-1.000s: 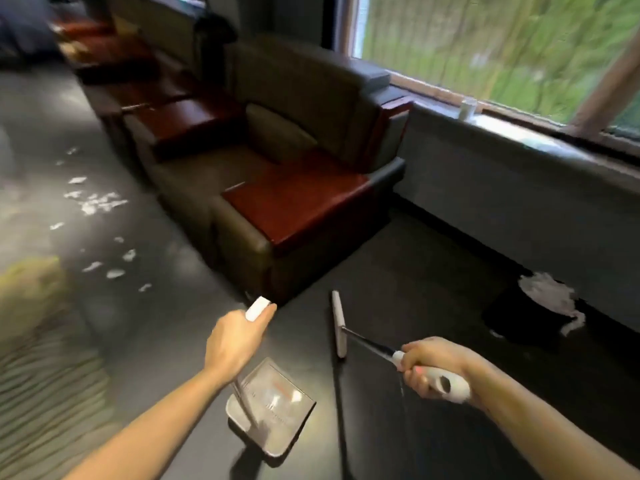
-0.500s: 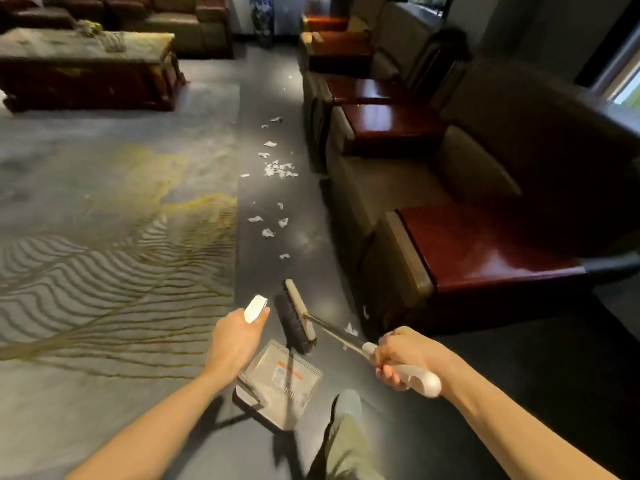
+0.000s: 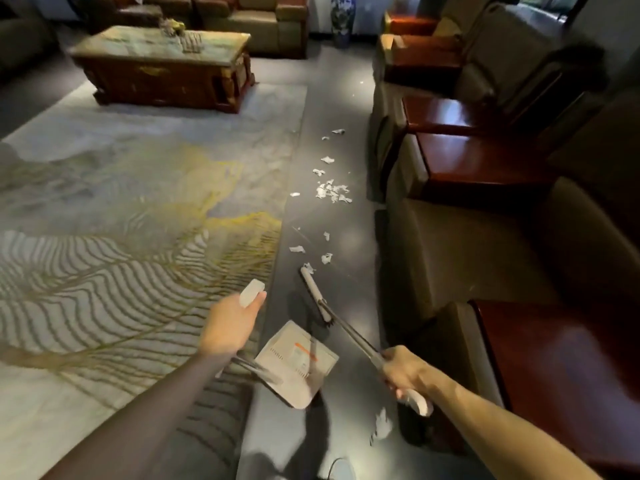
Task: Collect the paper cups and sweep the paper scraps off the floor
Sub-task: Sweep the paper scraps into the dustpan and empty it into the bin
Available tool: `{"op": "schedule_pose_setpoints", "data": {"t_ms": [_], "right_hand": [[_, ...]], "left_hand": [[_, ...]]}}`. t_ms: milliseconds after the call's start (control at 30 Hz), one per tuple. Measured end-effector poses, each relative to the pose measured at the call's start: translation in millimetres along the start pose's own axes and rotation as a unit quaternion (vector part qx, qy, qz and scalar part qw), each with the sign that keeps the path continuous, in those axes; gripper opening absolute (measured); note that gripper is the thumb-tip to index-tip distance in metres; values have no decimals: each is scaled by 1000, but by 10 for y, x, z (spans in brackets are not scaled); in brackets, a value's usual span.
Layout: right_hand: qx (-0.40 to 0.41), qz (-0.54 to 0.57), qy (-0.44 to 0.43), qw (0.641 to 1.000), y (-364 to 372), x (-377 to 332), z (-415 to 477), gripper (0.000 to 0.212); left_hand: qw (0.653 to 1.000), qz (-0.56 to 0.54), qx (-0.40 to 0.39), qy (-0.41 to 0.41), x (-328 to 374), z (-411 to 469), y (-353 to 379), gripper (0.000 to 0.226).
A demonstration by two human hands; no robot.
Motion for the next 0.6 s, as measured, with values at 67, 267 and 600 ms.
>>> {"op": "schedule_pose_setpoints", "data": {"t_ms": [67,267,600], "right_hand": [[-21,22,-5,1000,-140,-370,246,22],[-21,44,-50,998,-326,-1671,1002,40],[43,153,-75,984,-4,-3935,2559,39]], "left_hand": [[1000,5,7,-7,140,371,-59,50],[999,-17,41,17,434,1652,-318,52],[991,43,-3,127,843,4580,-680,55]]}}
Point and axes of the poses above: each hand's wrist, its own z-axis towards the middle knuckle, its own y-axis out of the palm, x = y × z, the point moved 7 cm from there along z, towards the middle knuckle, and after that the axes turned 14 degrees about z, right-handed, at the moved point
